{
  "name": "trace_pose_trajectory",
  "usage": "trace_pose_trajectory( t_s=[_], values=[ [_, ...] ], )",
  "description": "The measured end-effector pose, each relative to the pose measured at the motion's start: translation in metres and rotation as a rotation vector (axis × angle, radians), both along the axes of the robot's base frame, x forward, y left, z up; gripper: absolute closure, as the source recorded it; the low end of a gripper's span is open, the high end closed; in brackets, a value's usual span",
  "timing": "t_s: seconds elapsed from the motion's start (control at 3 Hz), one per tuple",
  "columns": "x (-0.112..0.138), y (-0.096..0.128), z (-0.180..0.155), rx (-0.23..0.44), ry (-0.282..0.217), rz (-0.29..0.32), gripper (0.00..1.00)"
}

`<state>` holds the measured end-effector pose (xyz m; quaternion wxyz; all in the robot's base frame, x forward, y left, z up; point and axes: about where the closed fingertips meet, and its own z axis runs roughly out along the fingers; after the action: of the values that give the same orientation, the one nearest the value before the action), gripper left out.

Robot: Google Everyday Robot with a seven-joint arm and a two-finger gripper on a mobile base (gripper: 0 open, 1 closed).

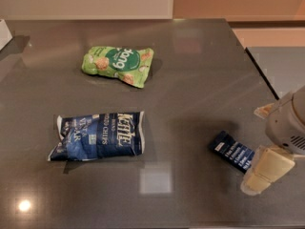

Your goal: Move rxbar blueberry near green rice chip bag

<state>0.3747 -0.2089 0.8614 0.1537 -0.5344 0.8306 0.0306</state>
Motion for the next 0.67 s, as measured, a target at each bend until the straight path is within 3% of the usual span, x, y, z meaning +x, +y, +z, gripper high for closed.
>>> trace_pose_trajectory(
  t_s=[0.67],
  values=[
    [-0.005,0.001,-0.031,0.014,0.015,-0.032,0.0]
  ],
)
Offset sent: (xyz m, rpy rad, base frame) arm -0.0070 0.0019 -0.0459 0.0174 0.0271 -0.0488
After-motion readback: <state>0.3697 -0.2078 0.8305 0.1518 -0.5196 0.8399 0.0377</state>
